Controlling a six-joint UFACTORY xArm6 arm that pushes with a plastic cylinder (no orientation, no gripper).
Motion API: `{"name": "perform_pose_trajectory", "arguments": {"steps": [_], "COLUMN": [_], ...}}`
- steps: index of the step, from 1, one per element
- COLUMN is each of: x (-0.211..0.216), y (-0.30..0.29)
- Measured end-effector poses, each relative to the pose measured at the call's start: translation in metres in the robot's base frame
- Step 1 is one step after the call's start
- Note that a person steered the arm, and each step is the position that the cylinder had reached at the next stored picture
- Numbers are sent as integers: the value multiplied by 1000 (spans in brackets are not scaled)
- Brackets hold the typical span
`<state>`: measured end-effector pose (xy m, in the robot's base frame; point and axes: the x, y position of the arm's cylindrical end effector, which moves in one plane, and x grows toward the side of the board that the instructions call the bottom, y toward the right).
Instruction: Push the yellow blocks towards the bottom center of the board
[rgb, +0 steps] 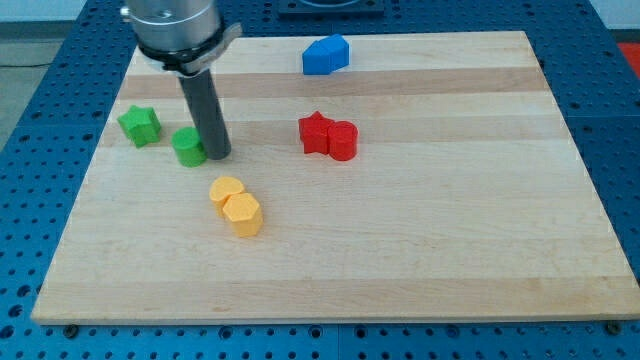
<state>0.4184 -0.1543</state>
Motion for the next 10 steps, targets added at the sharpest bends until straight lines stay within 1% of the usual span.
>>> {"name": "perform_pose_trajectory", "arguments": {"steps": [2,3,4,5,8,9,10], "x": [0,0,17,37,83,93,111], "y": [-44,-49,-49,-29,61,77,65]}}
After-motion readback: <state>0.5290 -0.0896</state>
